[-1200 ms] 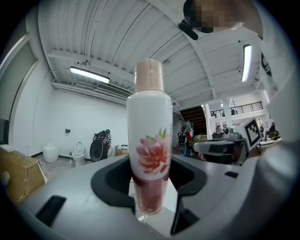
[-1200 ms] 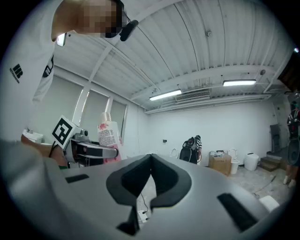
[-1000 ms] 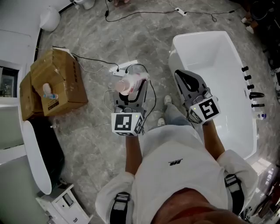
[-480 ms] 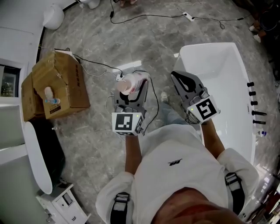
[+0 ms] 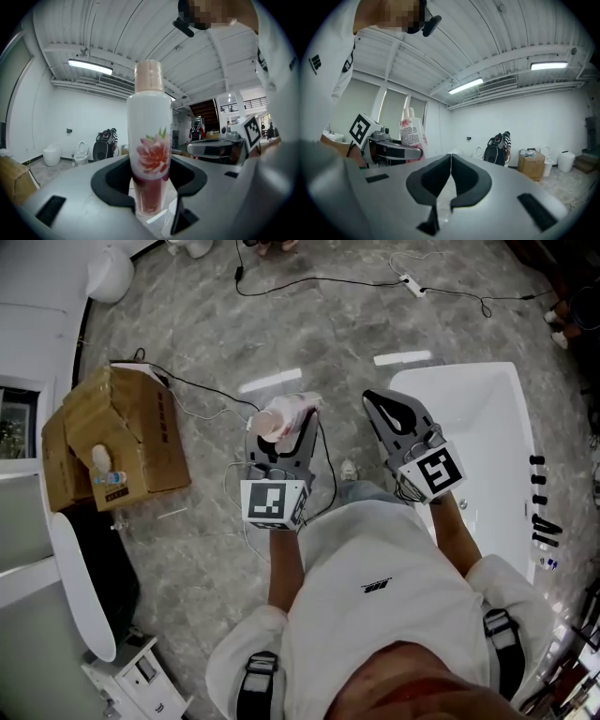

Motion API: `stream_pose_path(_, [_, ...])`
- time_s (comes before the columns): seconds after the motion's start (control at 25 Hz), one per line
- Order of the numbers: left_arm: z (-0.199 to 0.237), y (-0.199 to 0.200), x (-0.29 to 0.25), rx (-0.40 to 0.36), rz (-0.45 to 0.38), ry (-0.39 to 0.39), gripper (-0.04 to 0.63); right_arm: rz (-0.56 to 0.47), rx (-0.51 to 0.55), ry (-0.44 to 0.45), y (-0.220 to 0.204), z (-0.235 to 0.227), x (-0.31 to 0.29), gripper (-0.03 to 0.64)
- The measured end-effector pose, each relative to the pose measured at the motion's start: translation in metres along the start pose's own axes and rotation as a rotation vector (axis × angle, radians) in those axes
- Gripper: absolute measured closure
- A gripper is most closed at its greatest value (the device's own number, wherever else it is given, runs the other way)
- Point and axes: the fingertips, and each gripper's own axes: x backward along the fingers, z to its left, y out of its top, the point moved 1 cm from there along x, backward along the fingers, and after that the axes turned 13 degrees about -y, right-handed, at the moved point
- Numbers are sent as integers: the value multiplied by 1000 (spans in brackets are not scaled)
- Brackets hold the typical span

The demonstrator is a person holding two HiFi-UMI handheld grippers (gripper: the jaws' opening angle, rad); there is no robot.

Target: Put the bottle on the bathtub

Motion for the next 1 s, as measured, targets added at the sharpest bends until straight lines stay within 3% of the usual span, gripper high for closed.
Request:
stream_pose_path(0.28, [42,7,-74,1,4,-12,371,10,-10,-15,-7,-58,-56,621])
stream_pose_path(0.6, [93,11,-156,-11,11,-96,371,9,-23,-96,-19,-116,-118,621])
stream_pose_path(0.72, [116,17,-198,-19,6,-157,371,14,-27,-152,-20,-146,-146,621])
stream_pose_path(1.0, [163,32,-303,-45,15,-379,371,31,-33,-357,-20,-218,-209,621])
